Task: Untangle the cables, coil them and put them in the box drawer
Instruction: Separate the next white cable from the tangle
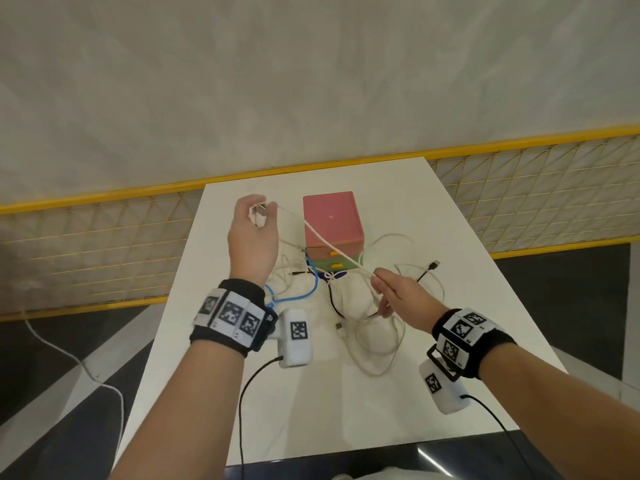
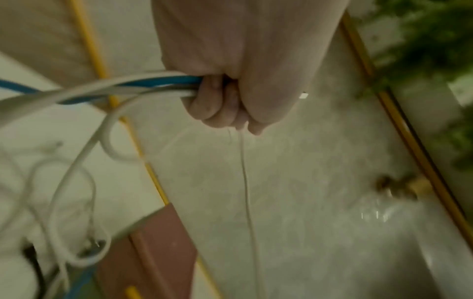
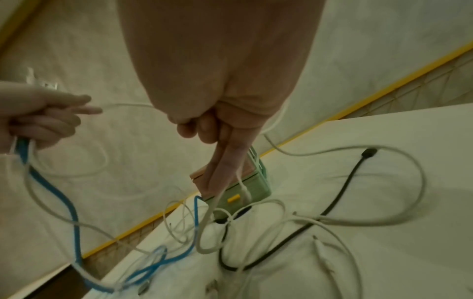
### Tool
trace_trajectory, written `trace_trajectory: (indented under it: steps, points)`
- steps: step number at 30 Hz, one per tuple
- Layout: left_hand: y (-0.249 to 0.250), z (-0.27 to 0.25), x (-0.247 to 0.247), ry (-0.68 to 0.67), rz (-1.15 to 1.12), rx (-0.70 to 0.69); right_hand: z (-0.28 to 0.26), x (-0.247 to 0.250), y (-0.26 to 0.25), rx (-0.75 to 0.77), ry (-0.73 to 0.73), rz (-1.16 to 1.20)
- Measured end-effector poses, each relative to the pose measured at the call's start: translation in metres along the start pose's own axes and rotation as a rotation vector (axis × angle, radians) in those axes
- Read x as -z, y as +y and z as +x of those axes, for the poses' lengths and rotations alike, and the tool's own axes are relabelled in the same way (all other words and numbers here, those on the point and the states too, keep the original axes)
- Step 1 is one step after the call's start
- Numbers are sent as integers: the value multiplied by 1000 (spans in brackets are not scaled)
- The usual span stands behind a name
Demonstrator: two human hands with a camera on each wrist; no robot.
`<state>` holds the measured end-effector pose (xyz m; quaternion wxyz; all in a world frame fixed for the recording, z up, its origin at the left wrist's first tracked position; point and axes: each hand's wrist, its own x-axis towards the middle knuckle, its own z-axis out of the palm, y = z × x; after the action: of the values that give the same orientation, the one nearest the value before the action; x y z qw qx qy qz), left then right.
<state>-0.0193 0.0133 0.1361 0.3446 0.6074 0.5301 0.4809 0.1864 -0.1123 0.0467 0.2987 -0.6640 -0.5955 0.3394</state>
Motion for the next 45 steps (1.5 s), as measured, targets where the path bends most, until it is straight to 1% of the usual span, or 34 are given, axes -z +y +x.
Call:
trace_trajectory:
  steps: [1, 2, 5, 6, 7, 10, 12, 16, 17, 18, 19, 20, 22, 24, 25, 26, 28, 29, 31, 33, 34, 35, 36, 37, 38, 40, 41, 42, 43, 45]
  points:
    - [-3, -6, -3, -45, 56, -52, 1, 0, -3, 10, 9, -11]
    - [-5, -15, -7, -138, 99, -94, 3, 0, -6, 29, 16, -18]
    - [-21, -43, -29, -553, 256, -152, 9, -1, -19, 107, -4, -43]
    - [-26, -51, -35, -619, 312, -161, 11, -2, -22, 135, -12, -51]
    - [-29, -56, -38, -636, 331, -161, 13, -2, -25, 158, -15, -52]
    - [-31, -51, -37, -571, 293, -159, 14, -1, -20, 153, -2, -25]
    - [-24, -39, -28, -442, 278, -153, 12, 1, -10, 116, -5, -27]
    - [-19, -16, -8, -99, 262, -157, 11, 8, 7, 38, 7, -76]
    - [-21, -11, -5, -54, 261, -143, 11, 10, 9, 30, 9, -86]
    - [-24, -8, -3, -41, 263, -128, 12, 12, 10, 32, 9, -107]
    - [-26, -9, -3, -61, 259, -118, 12, 12, 10, 40, 4, -140]
    - [-27, -12, -5, -119, 249, -116, 13, 11, 9, 55, 6, -169]
    - [-26, -25, -13, -339, 214, -106, 15, 9, 4, 80, 16, -202]
    - [-25, -43, -25, -558, 261, -116, 16, 6, -6, 116, 23, -197]
    - [-27, -48, -31, -623, 296, -131, 17, 4, -11, 137, 19, -182]
    - [-30, -52, -35, -658, 333, -148, 17, 4, -15, 168, 13, -166]
    - [-32, -51, -38, -662, 366, -191, 17, 4, -19, 206, 1, -145]
    - [-31, -48, -37, -630, 364, -206, 15, 5, -18, 203, 2, -126]
    - [-25, -36, -29, -490, 304, -194, 11, 9, -11, 166, 18, -93]
    - [-21, -22, -17, -291, 235, -174, 7, 13, -1, 103, 37, -95]
    - [-20, -17, -11, -206, 253, -182, 6, 15, 4, 83, 42, -95]
    - [-20, -15, -8, -160, 299, -192, 5, 16, 6, 66, 41, -105]
    - [-19, -16, -6, -148, 330, -187, 5, 16, 8, 63, 44, -116]
    - [-19, -20, -7, -171, 327, -170, 5, 15, 7, 65, 51, -133]
    - [-17, -26, -10, -226, 305, -153, 6, 13, 5, 82, 62, -144]
    - [-17, -42, -21, -433, 295, -156, 8, 10, -4, 123, 64, -155]
    - [-19, -50, -27, -544, 327, -177, 9, 8, -9, 146, 53, -156]
    - [-22, -57, -34, -625, 365, -210, 10, 6, -13, 174, 42, -168]
    - [-24, -61, -39, -663, 409, -241, 9, 5, -17, 199, 33, -191]
    - [-26, -61, -41, -668, 446, -267, 8, 4, -17, 222, 31, -218]
